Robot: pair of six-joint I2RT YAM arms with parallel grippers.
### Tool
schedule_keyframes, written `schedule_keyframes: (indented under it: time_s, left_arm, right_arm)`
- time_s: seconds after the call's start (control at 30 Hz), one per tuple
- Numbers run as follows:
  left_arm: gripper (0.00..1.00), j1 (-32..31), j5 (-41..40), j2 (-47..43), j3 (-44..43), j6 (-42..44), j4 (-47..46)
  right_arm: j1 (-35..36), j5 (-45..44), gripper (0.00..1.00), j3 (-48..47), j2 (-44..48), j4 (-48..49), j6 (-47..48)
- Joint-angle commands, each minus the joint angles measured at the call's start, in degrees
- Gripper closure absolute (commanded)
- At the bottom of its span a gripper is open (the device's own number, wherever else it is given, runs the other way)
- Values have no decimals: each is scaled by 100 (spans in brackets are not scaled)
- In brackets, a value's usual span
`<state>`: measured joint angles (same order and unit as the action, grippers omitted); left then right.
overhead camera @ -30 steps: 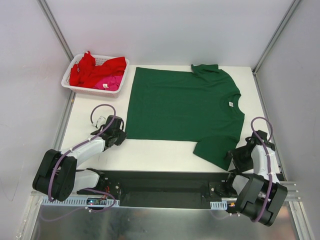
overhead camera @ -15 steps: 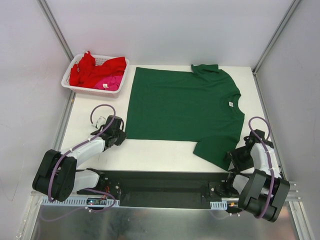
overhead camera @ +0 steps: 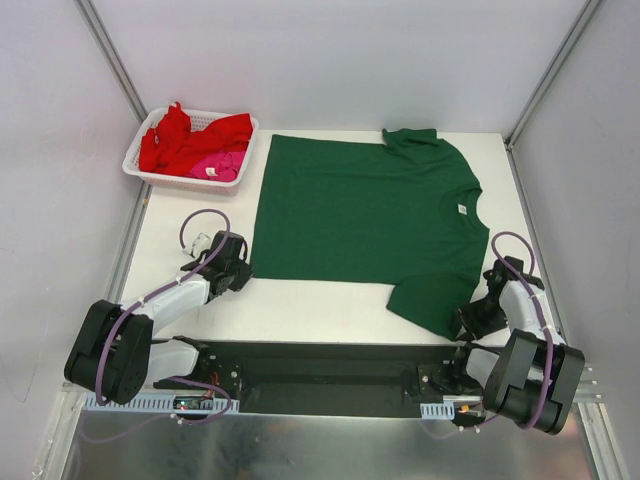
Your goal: Fold and stack the t-shirts
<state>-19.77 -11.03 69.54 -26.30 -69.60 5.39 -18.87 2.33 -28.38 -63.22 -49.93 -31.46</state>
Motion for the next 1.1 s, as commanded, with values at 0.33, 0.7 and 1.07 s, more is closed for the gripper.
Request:
schedule_keyframes:
  time_s: [0.33,0.7,1.07]
  left_arm:
    - [100,61,-198,-89,-24,43,147]
    - [100,78,-145,-186,-604,562,226]
    - [100,166,-49,-63,-982,308,656]
  right_arm:
    - [103,-136,85,-501,-76,-157,-9]
    - [244,-110,99,-1327,-147,-280,351]
    - [270,110,99,-1846,47,45,273]
